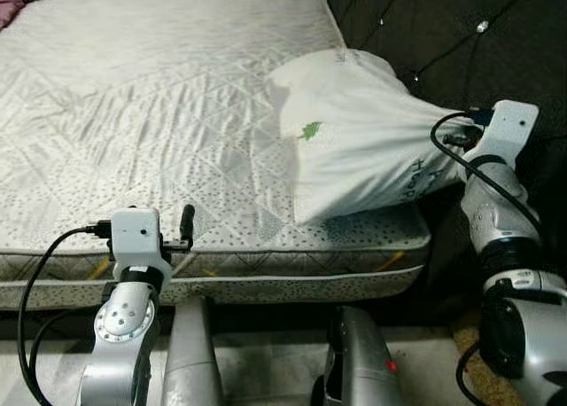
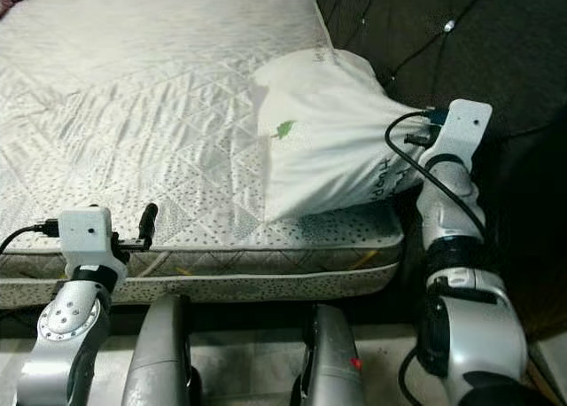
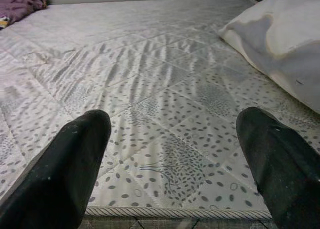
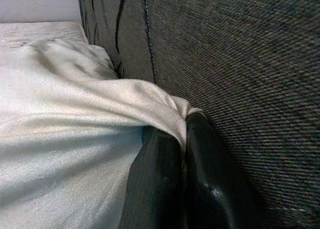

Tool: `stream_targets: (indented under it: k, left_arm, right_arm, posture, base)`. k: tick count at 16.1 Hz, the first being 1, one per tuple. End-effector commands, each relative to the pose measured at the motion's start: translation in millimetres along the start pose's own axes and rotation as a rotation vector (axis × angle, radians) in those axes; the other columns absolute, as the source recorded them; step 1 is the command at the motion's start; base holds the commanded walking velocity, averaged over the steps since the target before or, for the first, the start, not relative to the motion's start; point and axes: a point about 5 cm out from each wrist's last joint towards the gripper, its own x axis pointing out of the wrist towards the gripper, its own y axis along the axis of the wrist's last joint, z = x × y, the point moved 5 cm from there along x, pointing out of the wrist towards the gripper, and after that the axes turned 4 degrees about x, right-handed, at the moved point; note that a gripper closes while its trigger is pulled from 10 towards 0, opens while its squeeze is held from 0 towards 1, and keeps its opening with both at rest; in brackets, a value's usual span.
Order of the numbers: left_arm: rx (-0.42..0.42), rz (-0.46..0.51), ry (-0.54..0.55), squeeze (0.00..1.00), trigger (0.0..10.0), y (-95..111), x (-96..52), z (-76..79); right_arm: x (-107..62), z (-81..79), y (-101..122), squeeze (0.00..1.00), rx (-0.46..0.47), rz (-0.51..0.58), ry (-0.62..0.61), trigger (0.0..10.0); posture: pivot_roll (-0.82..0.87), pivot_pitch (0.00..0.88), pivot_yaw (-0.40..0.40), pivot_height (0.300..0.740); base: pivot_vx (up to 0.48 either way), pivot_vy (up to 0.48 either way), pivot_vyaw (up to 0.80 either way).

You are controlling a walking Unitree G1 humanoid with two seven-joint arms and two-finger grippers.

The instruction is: Clean up the room

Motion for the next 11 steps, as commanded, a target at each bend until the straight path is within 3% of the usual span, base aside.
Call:
stream_targets:
  k: [1, 3, 5, 9, 11]
  left_arm:
    - [0.004, -0.004, 0.009, 0.00, 10.0, -1.3, 0.0, -2.3]
    - [0.009, -0.004, 0.004, 0.00, 10.0, -1.1, 0.1, -2.8]
    - [0.013, -0.005, 0.002, 0.00, 10.0, -1.3, -0.2, -3.1]
    - [0.019, -0.008, -0.001, 0.00, 10.0, -1.8, -0.1, -3.1]
    - [0.023, -0.007, -0.009, 0.00, 10.0, -1.5, 1.3, -1.0]
  right_arm:
    - [6.2, 28.4, 55.0, 0.00, 0.022, 0.172, -0.093, 0.0]
    - [2.5, 34.5, 32.9, 0.00, 0.002, 0.131, -0.094, 0.0]
    - [-7.1, 24.7, 2.1, 0.00, -0.005, 0.072, -0.053, 0.0]
    - [-44.1, -10.1, -62.5, 0.00, 0.020, -0.063, 0.042, 0.0]
    - [-58.7, -35.5, -80.3, 0.00, 0.060, -0.118, 0.099, 0.0]
  posture:
    - [0.05, 0.000, -0.044, 0.559]
    - [0.05, 0.000, -0.040, 0.559]
    - [0.05, 0.000, -0.038, 0.559]
    - [0.06, 0.000, -0.038, 0.559]
    - [0.06, 0.000, -0.044, 0.559]
  base:
    - [0.000, 0.000, 0.00]
    - [0.000, 0.000, 0.00]
    - [0.000, 0.000, 0.00]
    - [0.000, 0.000, 0.00]
    - [0.000, 0.000, 0.00]
